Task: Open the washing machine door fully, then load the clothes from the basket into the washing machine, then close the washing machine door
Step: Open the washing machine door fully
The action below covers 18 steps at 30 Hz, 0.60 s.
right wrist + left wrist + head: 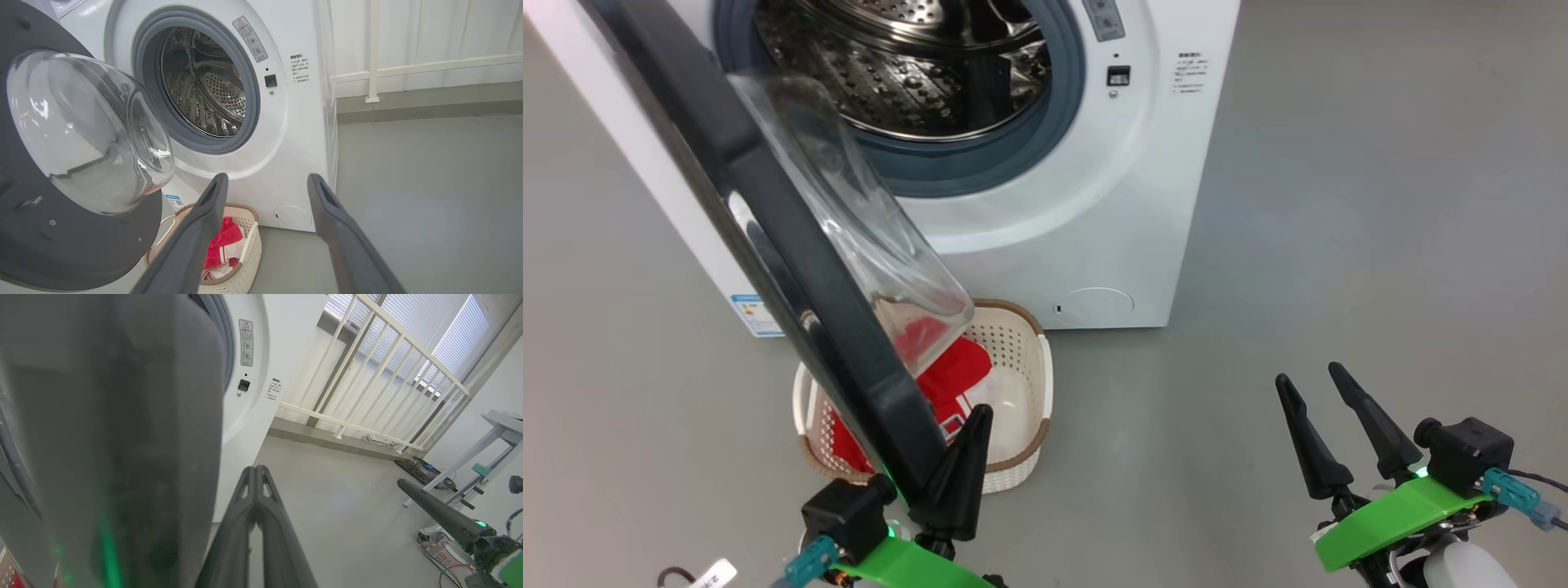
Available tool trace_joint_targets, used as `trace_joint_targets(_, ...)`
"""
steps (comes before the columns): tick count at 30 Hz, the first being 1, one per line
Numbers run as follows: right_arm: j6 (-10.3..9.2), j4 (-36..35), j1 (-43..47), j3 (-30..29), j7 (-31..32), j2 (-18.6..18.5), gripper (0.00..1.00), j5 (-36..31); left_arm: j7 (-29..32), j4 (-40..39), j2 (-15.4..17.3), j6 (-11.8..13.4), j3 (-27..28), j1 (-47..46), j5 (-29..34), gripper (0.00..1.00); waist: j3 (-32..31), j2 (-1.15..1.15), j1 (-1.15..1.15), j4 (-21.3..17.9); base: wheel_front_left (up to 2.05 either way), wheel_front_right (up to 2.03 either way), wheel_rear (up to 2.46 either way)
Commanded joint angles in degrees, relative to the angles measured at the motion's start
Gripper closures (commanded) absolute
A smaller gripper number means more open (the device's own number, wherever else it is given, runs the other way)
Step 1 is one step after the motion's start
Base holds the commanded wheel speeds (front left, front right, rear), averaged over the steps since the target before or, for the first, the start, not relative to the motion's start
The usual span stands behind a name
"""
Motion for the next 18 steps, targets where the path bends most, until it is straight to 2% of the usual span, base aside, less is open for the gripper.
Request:
trace_joint_targets(1, 0.09, -1.10, -1.01, 1.15, -0.69, -0.48, 0.00, 0.92, -0.84, -1.34, 1.89, 1.14, 3.08, -1.19, -0.58, 1.00, -0.51, 0.00, 0.00, 1.11, 0.00, 0.00, 0.00)
trace_joint_targets(18, 0.09, -0.41, -0.34, 1.79, -0.69, -0.18, 0.00, 1.17, 0.33, -3.43, 3.88, 2.89, 3.25, 1.86, -1.02, 1.00, -1.88, 0.00, 0.00, 7.67, 0.00, 0.00, 0.00)
